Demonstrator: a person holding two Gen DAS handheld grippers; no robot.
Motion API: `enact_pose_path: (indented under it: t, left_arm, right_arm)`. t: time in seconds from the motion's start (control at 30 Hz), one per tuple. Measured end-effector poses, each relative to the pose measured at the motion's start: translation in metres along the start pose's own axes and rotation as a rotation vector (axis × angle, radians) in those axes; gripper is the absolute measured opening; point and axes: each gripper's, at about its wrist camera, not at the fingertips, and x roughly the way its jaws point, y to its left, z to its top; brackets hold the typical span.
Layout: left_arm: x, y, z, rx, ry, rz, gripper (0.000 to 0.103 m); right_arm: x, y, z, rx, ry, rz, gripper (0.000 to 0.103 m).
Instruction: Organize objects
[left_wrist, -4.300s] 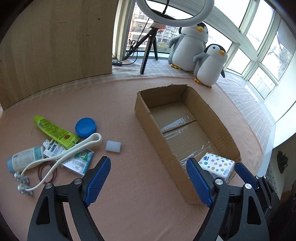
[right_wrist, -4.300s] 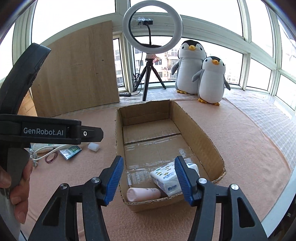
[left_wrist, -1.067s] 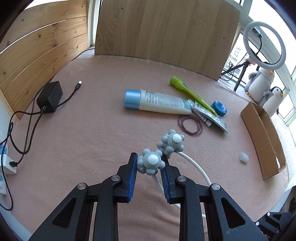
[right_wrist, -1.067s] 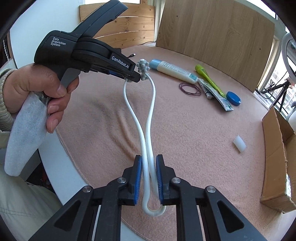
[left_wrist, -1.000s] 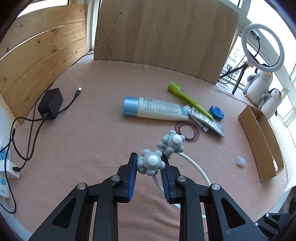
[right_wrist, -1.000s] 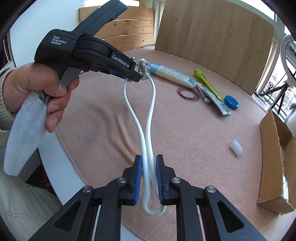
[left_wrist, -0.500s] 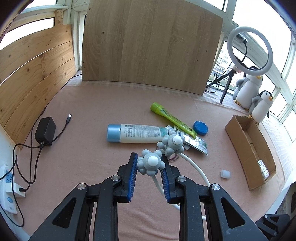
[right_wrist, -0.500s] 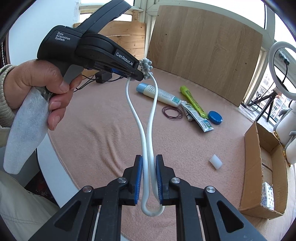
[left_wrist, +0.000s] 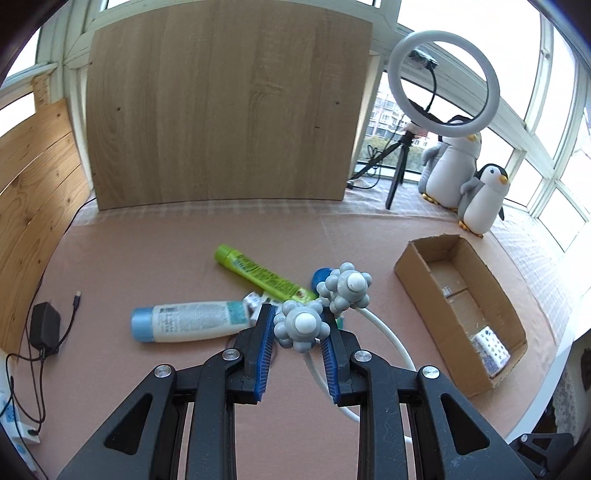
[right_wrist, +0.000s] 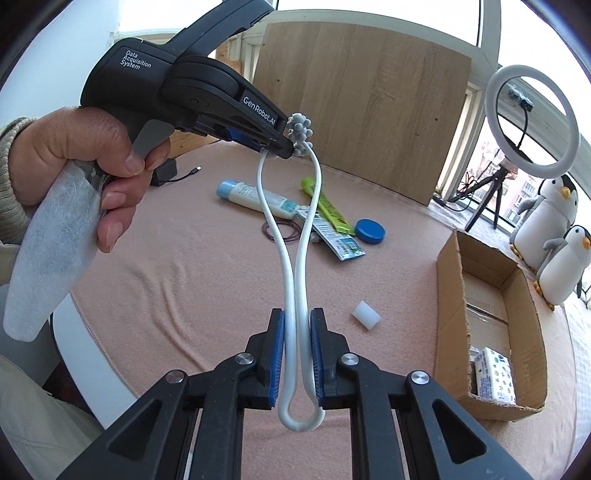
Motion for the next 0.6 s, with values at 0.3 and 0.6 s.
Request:
enact_pose_path:
  t: [0.3, 0.6]
  left_arm:
    - [0.049, -0.088, 0.036, 0.105, 0.028, -0.112, 0.026]
    - [0.099, -0.169, 0.062, 0.188, 0.043, -0.180, 0.026]
  right_arm:
    - [-0.012, -0.056, -0.010, 0.109, -0.003, -0.127, 0.012]
    - [-0.013, -0.112, -0.019, 0.196, 0.005, -0.230, 0.012]
